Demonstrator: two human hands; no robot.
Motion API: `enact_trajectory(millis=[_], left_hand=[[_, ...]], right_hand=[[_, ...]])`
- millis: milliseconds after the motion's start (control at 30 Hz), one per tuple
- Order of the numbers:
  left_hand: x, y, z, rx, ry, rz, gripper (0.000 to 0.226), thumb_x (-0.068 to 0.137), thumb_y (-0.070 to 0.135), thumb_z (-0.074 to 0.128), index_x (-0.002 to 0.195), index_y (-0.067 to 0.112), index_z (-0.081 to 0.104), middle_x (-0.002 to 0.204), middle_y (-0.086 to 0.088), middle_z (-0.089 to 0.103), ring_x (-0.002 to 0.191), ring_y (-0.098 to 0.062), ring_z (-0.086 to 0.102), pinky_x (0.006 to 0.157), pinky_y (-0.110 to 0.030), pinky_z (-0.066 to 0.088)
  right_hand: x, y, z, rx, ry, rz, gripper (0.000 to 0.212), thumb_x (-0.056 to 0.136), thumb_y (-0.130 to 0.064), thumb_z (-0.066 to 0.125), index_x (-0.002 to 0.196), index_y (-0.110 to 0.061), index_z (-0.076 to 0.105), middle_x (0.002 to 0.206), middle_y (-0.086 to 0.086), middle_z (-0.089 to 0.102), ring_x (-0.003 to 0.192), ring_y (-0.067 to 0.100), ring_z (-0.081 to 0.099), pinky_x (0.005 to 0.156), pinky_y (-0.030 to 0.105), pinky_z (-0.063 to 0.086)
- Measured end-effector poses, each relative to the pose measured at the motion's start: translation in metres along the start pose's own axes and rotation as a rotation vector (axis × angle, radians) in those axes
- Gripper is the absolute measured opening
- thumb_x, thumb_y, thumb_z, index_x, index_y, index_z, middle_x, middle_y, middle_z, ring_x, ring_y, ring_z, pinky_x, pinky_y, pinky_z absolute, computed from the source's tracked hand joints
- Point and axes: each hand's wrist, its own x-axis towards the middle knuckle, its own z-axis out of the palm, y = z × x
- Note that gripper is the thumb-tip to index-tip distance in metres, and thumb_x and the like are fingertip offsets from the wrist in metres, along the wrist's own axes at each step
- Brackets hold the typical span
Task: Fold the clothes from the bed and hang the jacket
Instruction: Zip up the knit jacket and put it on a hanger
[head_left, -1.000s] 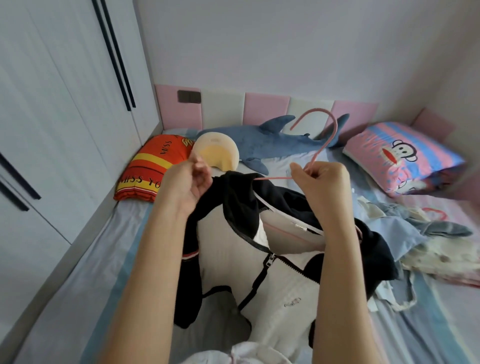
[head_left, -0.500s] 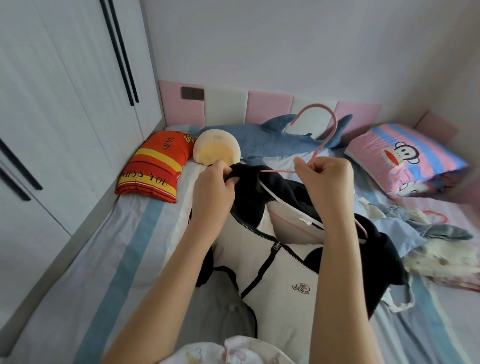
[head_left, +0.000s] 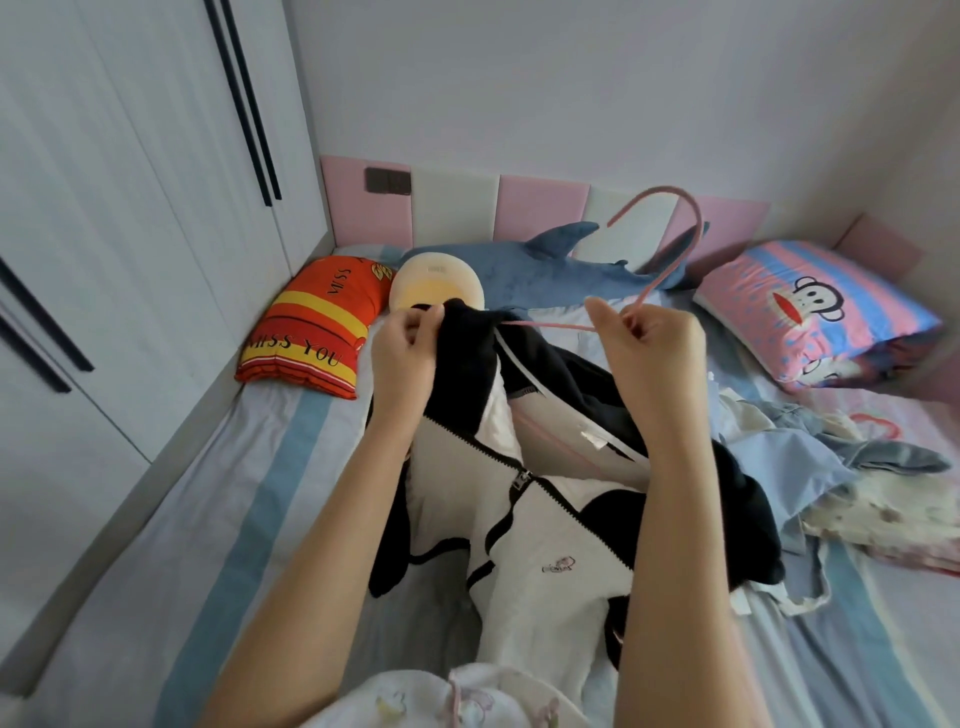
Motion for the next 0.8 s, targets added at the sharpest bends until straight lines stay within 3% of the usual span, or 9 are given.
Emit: enact_trajectory(millis=[100, 200, 333, 400, 500, 533, 600, 667, 800], left_hand=[[-0.020, -0.023, -0.006, 0.021, -0.015, 0.059, 0.018, 0.093, 0.027, 0.058, 0.089, 0.011, 0.052, 0.064, 0.008, 0.054, 0.055, 0.002, 0.053, 0.054, -0.010, 0.039], [-0.042, -0.035, -0.008, 0.045, -0.168, 0.076, 0.017, 0.097, 0.014, 0.051, 0.080, 0.017, 0.055, 0.066, 0.009, 0.054, 0.060, 0.004, 0.054, 0.058, -0.009, 0.040], [-0.051, -0.052, -0.013, 0.011, -0.422, -0.048, 0.011, 0.097, 0.014, 0.051, 0.095, 0.019, 0.060, 0.086, 0.006, 0.065, 0.088, -0.011, 0.066, 0.070, -0.014, 0.050], [-0.044, -0.058, -0.024, 0.187, -0.340, 0.003, 0.008, 0.094, 0.023, 0.056, 0.096, 0.018, 0.062, 0.088, 0.007, 0.066, 0.088, -0.014, 0.065, 0.070, -0.011, 0.045], [-0.020, -0.064, -0.046, 0.275, 0.035, 0.155, 0.030, 0.087, 0.021, 0.067, 0.115, 0.013, 0.059, 0.112, 0.004, 0.058, 0.103, -0.010, 0.052, 0.086, -0.018, 0.039], [-0.011, -0.068, -0.050, 0.268, 0.020, 0.143, 0.036, 0.087, 0.017, 0.067, 0.121, 0.012, 0.057, 0.119, 0.002, 0.055, 0.110, -0.011, 0.049, 0.092, -0.020, 0.037], [0.004, -0.075, -0.050, 0.251, -0.174, 0.030, 0.035, 0.090, 0.009, 0.060, 0.125, 0.011, 0.057, 0.124, -0.003, 0.058, 0.117, -0.016, 0.051, 0.096, -0.026, 0.038], [0.008, -0.081, -0.040, 0.265, -0.286, -0.012, 0.028, 0.093, 0.002, 0.049, 0.118, 0.007, 0.060, 0.116, -0.007, 0.064, 0.108, -0.021, 0.057, 0.088, -0.028, 0.040], [0.002, -0.088, -0.032, 0.336, -0.132, 0.026, 0.022, 0.090, -0.008, 0.038, 0.096, -0.004, 0.059, 0.090, -0.021, 0.063, 0.082, -0.023, 0.053, 0.071, -0.032, 0.035]], right_hand=[[0.001, 0.005, -0.001, -0.049, 0.030, 0.012, 0.059, 0.093, -0.029, 0.058, 0.050, -0.015, 0.021, 0.038, -0.004, 0.017, 0.039, 0.013, 0.019, 0.043, 0.023, 0.017], [0.002, 0.009, 0.001, -0.045, 0.039, 0.015, 0.059, 0.094, -0.029, 0.056, 0.048, -0.014, 0.021, 0.034, -0.002, 0.022, 0.037, 0.014, 0.021, 0.042, 0.022, 0.017], [0.001, 0.010, 0.002, -0.031, 0.077, 0.008, 0.060, 0.094, -0.028, 0.057, 0.047, -0.015, 0.020, 0.034, -0.002, 0.025, 0.036, 0.014, 0.023, 0.040, 0.021, 0.020], [0.000, 0.012, 0.001, -0.032, 0.098, -0.021, 0.061, 0.093, -0.028, 0.058, 0.047, -0.015, 0.020, 0.035, -0.002, 0.027, 0.037, 0.014, 0.023, 0.041, 0.020, 0.019], [0.001, 0.014, 0.000, -0.041, 0.121, -0.064, 0.060, 0.092, -0.029, 0.058, 0.048, -0.015, 0.020, 0.038, -0.001, 0.028, 0.039, 0.014, 0.021, 0.042, 0.021, 0.017], [0.001, 0.015, -0.001, -0.035, 0.134, -0.071, 0.060, 0.092, -0.029, 0.058, 0.048, -0.015, 0.021, 0.039, -0.001, 0.029, 0.038, 0.014, 0.021, 0.043, 0.021, 0.016], [0.002, 0.016, -0.003, -0.025, 0.164, -0.070, 0.059, 0.092, -0.030, 0.057, 0.047, -0.013, 0.023, 0.040, -0.001, 0.030, 0.038, 0.014, 0.022, 0.044, 0.025, 0.017], [0.003, 0.018, -0.005, -0.027, 0.195, -0.047, 0.060, 0.093, -0.033, 0.055, 0.047, -0.013, 0.022, 0.040, -0.001, 0.031, 0.038, 0.014, 0.023, 0.045, 0.028, 0.017], [0.003, 0.024, -0.014, -0.044, 0.143, -0.087, 0.060, 0.094, -0.032, 0.056, 0.048, -0.013, 0.023, 0.039, -0.002, 0.030, 0.038, 0.014, 0.022, 0.042, 0.022, 0.015]])
